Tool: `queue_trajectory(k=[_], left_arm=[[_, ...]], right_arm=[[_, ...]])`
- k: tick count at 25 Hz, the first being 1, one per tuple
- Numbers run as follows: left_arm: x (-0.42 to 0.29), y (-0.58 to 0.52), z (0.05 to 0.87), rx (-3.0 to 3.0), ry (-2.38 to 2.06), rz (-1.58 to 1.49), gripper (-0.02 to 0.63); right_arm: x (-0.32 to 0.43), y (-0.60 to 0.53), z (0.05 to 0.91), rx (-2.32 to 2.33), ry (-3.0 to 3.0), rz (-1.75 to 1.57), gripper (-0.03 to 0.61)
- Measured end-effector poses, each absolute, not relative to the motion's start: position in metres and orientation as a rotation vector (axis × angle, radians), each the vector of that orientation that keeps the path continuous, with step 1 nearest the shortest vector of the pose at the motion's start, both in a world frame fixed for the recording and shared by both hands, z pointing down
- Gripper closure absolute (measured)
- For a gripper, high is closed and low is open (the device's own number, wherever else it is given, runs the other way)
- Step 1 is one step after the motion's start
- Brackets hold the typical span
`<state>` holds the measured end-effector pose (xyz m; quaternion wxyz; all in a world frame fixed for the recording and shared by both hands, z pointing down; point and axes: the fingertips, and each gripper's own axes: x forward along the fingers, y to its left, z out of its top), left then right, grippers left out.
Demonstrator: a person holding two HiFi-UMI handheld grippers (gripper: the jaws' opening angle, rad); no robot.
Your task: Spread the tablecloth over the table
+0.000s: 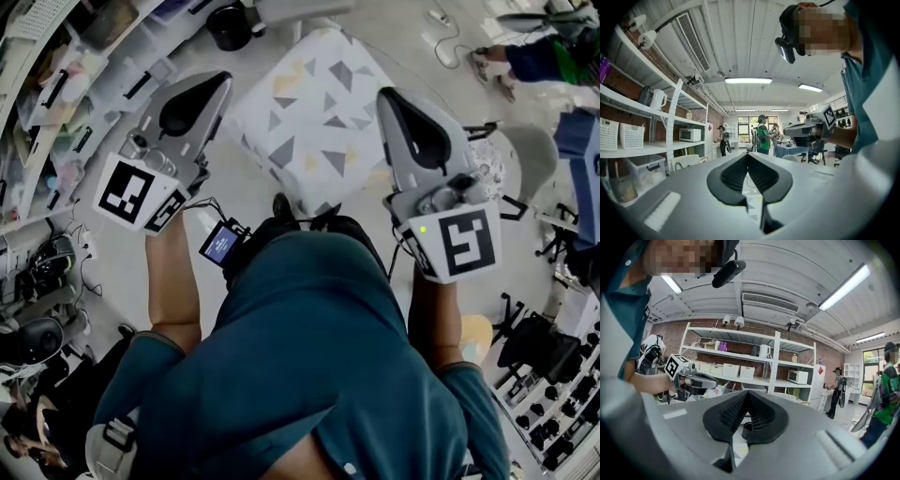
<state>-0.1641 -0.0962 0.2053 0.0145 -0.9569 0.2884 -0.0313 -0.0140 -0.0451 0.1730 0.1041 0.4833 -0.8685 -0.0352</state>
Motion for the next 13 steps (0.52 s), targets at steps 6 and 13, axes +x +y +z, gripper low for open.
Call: queue_trajectory(k=[6, 13], left_arm=[[-0.156, -0.097, 0.206, -2.996, 0.871, -0.083, 0.616], [-0.149, -0.1, 0.209, -3.005, 0.853, -0.092, 0.615]], right_arm=[[0.005, -0.049, 0.168, 1.508, -2.527, -0.11, 0.571], [0.014, -0.054, 0.169, 1.532, -2.508, -0.095, 0.571]])
